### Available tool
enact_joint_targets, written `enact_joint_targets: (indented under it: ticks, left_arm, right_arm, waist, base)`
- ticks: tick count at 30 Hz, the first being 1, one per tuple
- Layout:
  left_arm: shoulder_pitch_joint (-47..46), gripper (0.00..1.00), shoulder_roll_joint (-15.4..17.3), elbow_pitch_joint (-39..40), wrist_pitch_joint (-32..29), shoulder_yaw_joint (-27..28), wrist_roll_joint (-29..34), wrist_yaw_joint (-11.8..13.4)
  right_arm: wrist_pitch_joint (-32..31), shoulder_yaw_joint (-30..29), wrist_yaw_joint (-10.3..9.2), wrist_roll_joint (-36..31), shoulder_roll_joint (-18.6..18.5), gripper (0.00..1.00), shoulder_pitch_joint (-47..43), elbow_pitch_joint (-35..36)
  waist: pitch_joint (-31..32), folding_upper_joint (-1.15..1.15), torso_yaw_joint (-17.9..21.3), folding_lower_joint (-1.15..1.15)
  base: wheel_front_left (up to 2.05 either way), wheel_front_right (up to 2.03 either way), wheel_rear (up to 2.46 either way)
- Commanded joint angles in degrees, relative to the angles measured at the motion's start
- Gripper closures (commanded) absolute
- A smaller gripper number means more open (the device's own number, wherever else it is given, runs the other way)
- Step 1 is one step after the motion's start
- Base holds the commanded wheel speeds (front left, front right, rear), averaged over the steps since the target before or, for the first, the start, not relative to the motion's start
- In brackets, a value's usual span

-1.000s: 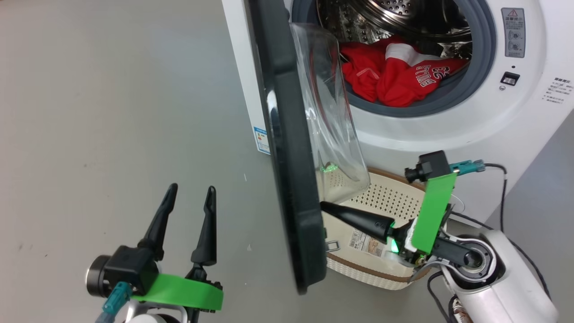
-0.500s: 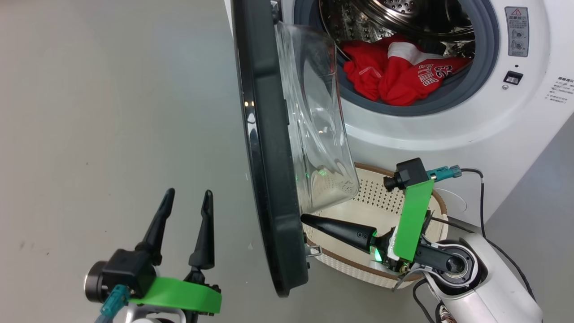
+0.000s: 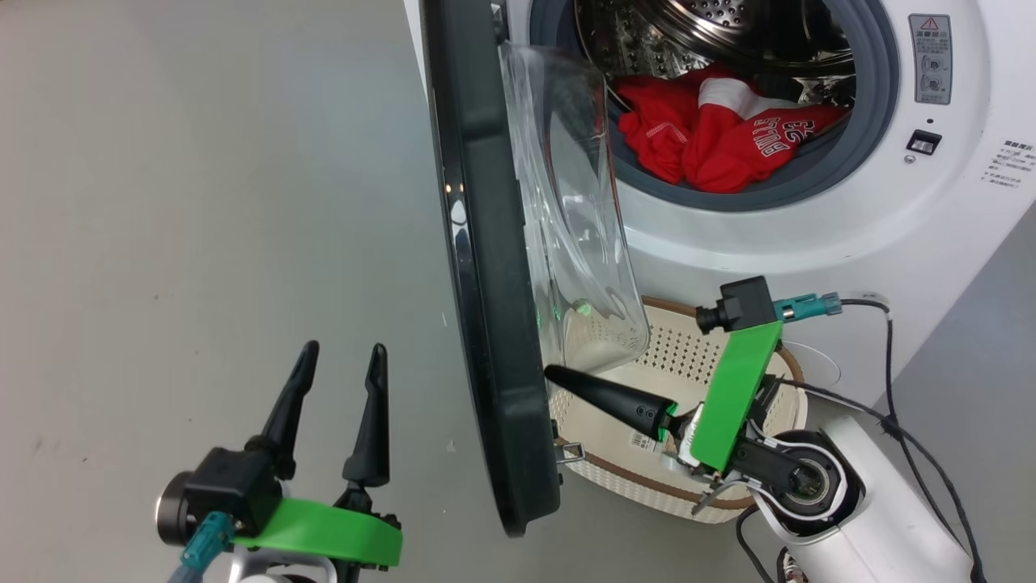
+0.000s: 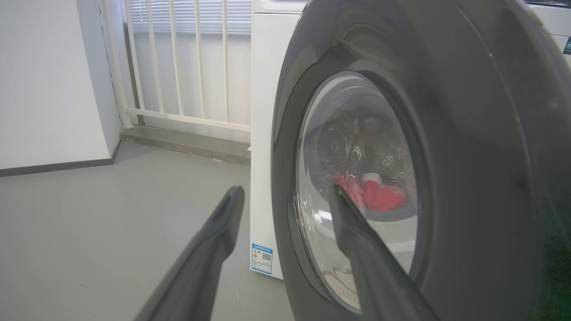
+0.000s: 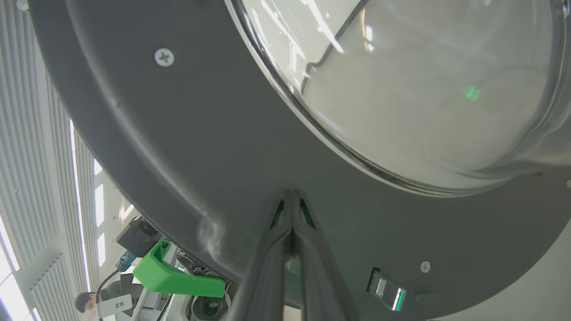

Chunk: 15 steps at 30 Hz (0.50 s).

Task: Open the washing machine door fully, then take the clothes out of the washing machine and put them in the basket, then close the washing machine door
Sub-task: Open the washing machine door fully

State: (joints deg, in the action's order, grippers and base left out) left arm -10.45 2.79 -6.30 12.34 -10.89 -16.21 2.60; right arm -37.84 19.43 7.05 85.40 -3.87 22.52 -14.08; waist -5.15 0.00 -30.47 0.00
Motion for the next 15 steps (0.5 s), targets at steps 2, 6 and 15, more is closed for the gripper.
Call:
enact_joint_targets:
  ticks: [2, 6, 15]
  left_arm:
    - [0.14, 0.0, 1.14, 1.84, -0.02, 1.65, -0.54, 0.59]
    - [0.38, 0.0, 1.26, 2.04, 0.09, 1.53, -0.7, 0.65]
    - [1.32, 0.0, 1.49, 3.38, 1.4, 1.73, -0.69, 0.68]
  right_arm:
    - [3.92, 1.25, 0.44, -5.42, 0.54, 0.76, 1.38, 3.18]
    - [10.8, 2.06, 0.44, -17.02, -0.56, 0.05, 0.55, 5.12]
    - [25.12, 1.51, 0.44, -41.49, -0.45, 0.0, -2.72, 6.88]
  waist:
    - [0.09, 0.0, 0.07, 0.0]
    - [0.13, 0.0, 0.11, 0.0]
    - [0.72, 0.0, 0.34, 0.0]
  base:
    - [0.0, 0.0, 0.0]
    - [0.0, 0.0, 0.0]
    - [0.0, 0.0, 0.0]
